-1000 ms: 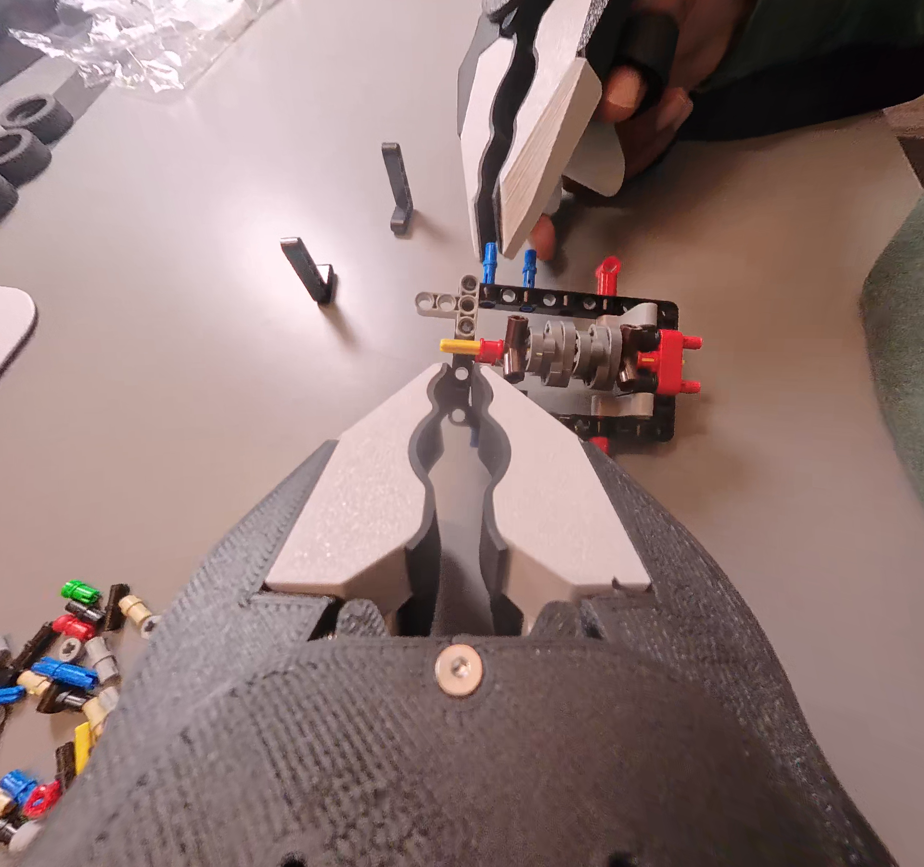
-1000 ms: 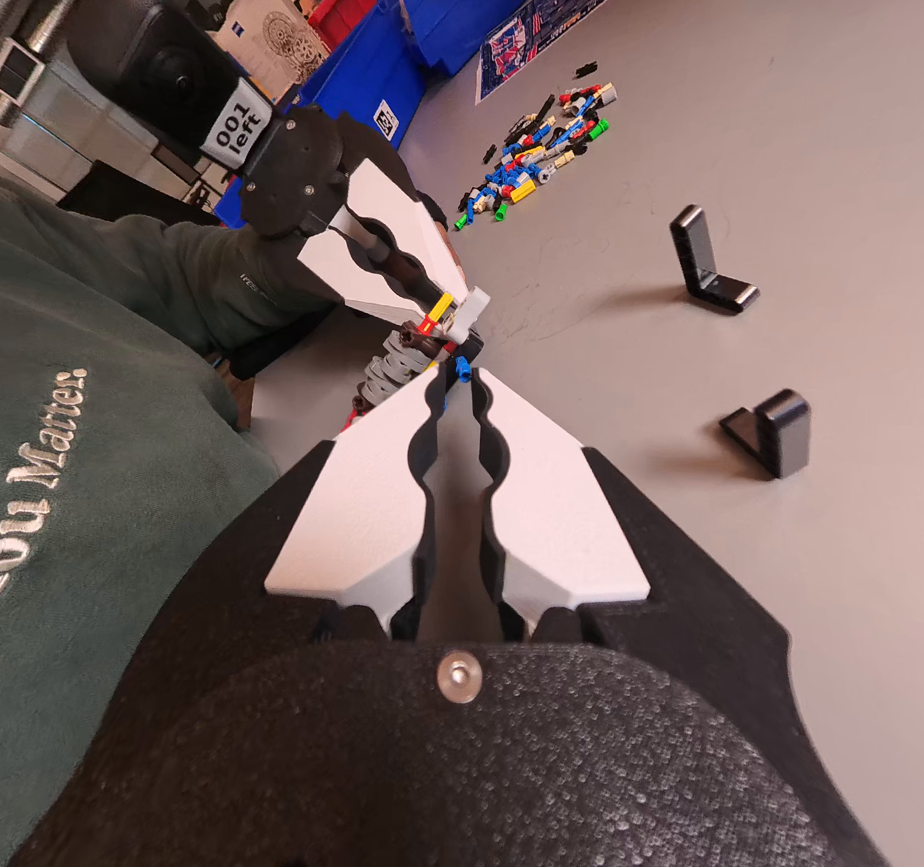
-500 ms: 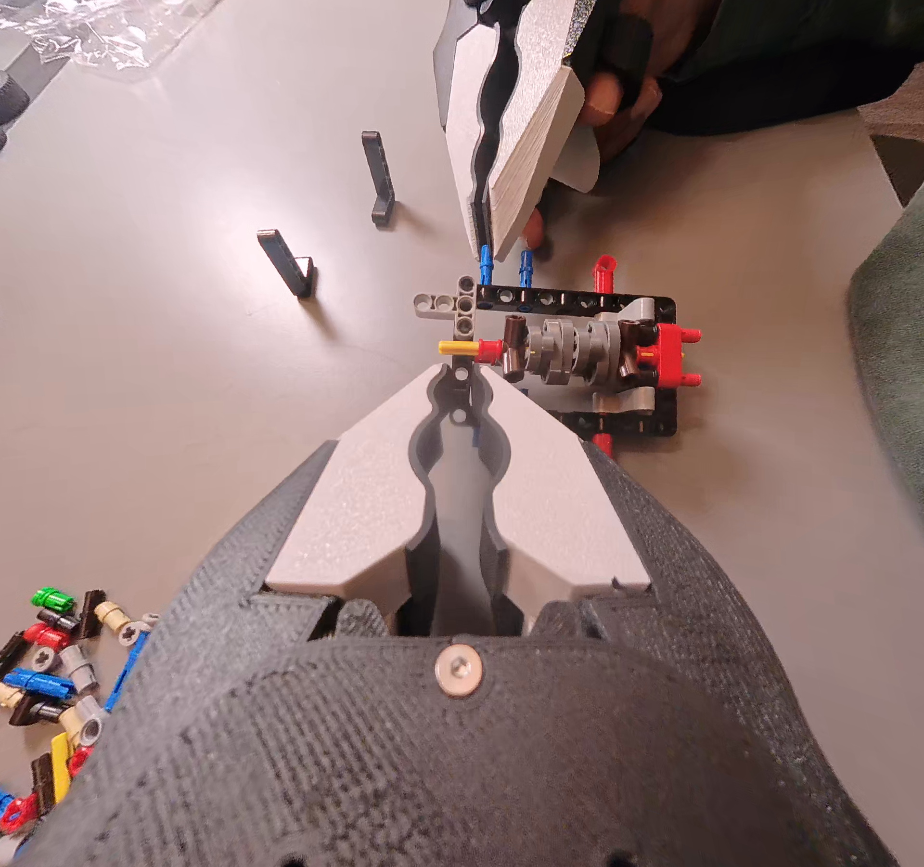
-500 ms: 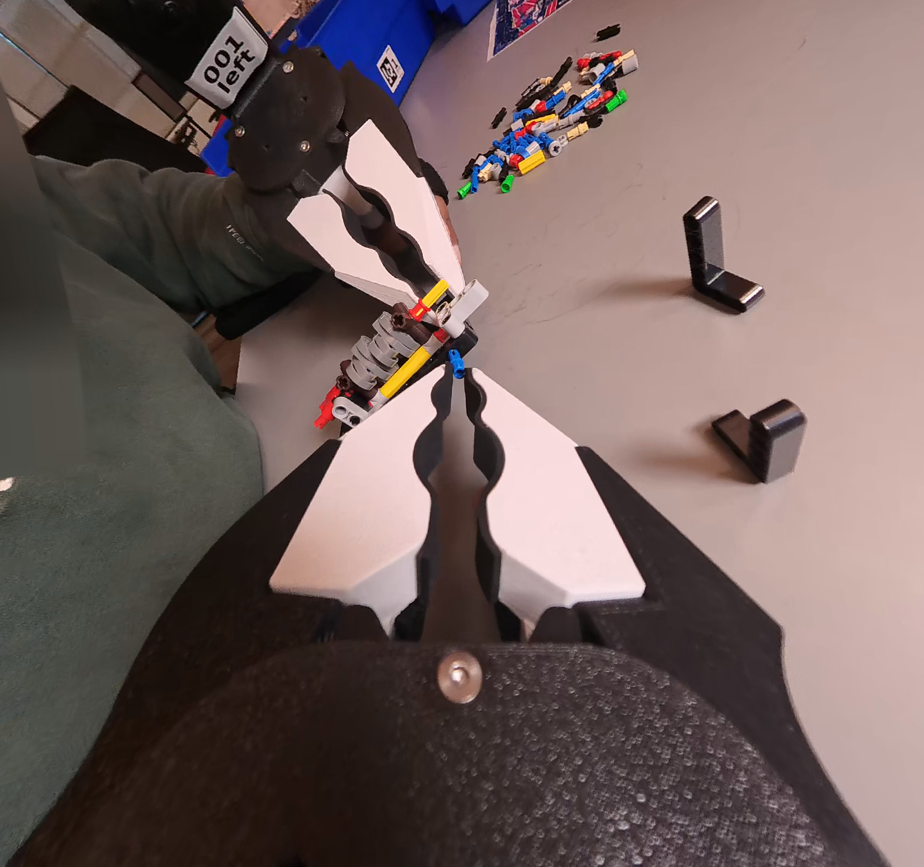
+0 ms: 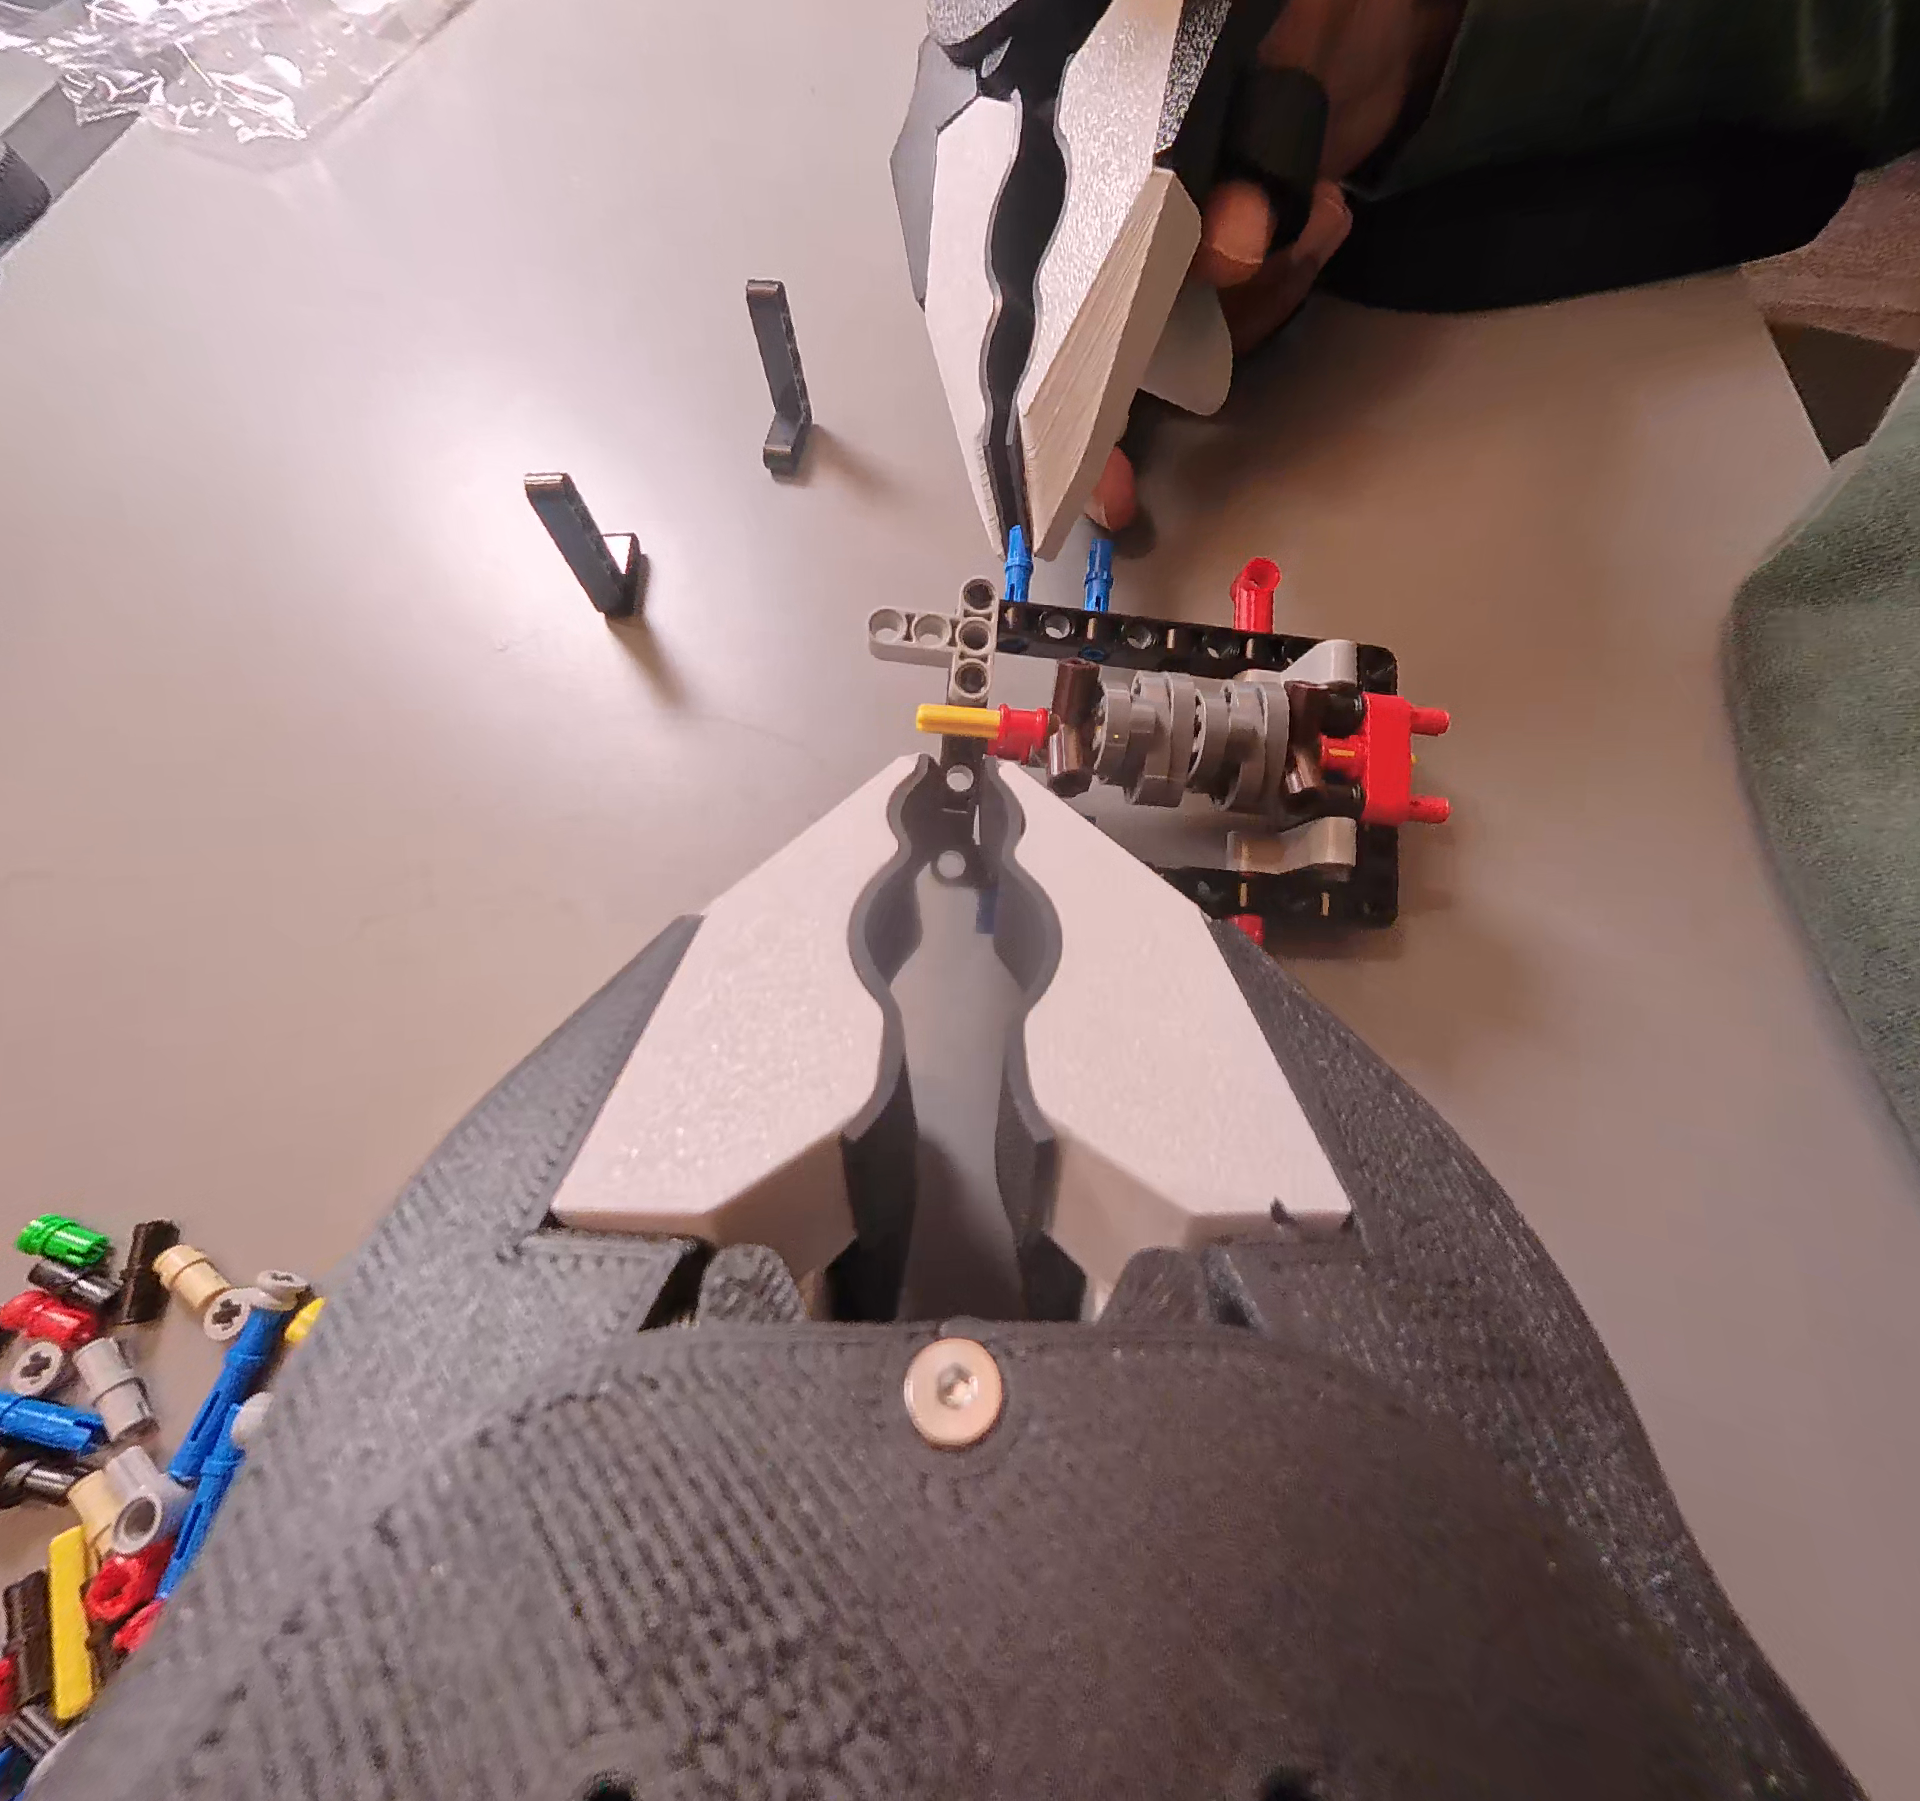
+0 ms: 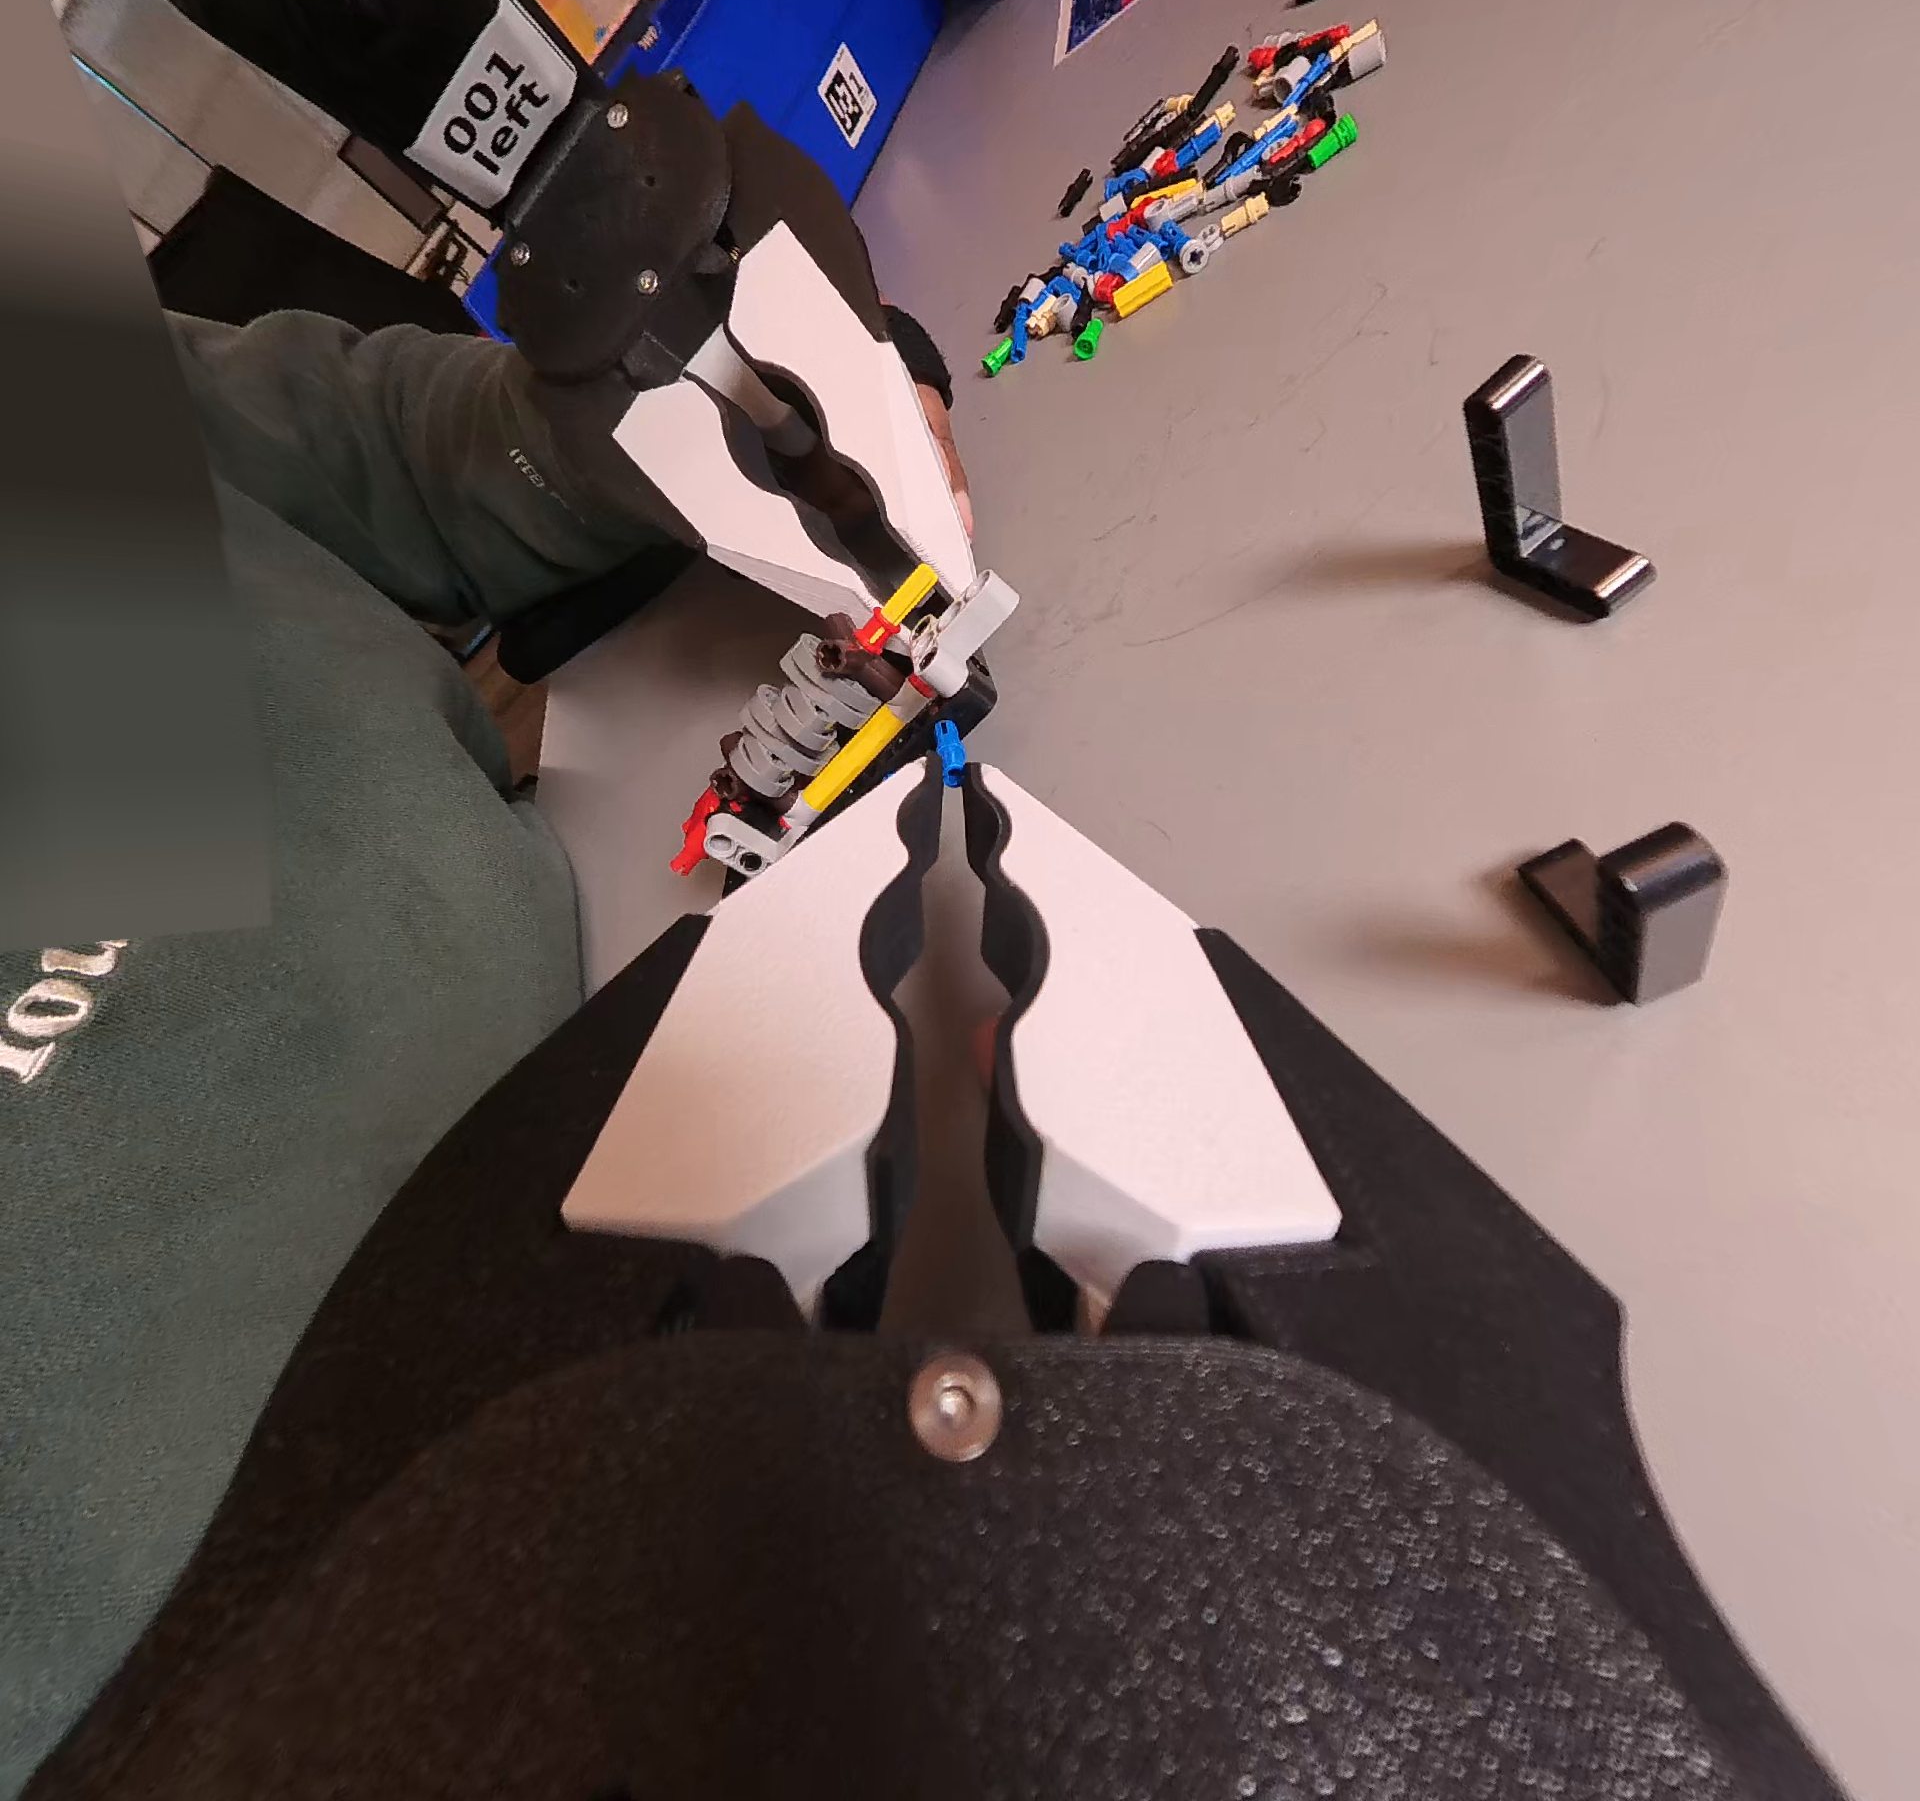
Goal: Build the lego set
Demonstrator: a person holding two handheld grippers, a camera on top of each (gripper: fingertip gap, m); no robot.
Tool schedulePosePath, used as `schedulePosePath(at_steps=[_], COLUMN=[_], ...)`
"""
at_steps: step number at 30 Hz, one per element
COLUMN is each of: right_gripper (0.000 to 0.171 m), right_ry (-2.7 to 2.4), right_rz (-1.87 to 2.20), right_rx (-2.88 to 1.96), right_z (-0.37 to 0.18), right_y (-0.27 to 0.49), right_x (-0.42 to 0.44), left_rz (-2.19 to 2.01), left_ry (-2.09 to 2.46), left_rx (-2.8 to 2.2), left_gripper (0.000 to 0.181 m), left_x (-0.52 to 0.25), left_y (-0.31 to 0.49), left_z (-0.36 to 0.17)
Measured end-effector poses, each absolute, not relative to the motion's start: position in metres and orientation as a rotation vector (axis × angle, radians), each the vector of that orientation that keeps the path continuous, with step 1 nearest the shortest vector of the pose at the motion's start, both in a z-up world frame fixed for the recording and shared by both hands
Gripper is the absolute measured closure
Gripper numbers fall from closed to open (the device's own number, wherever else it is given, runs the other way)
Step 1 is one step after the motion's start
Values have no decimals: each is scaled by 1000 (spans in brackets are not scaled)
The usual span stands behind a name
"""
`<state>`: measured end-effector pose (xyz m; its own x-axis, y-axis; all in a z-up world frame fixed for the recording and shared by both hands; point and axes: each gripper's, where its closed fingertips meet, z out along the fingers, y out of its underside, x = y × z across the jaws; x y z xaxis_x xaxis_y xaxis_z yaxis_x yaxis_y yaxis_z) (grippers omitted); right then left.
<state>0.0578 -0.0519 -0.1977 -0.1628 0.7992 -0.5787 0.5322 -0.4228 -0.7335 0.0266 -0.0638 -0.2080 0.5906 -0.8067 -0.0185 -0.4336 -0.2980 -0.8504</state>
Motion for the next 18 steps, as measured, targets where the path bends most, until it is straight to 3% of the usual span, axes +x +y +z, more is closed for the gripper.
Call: schedulePosePath(at_steps=[1,18], right_gripper=[169,169], right_ry=[-1530,-1523], right_rz=[1624,1643], right_rx=[-1857,-1861], right_z=[-198,-197], right_y=[-52,-51], right_x=[58,58], left_rz=[-534,-560], left_ry=[989,992], left_rx=[-1930,-1927], left_gripper=[175,175], left_x=[27,26], left_y=[-64,-64], left_z=[-207,-207])
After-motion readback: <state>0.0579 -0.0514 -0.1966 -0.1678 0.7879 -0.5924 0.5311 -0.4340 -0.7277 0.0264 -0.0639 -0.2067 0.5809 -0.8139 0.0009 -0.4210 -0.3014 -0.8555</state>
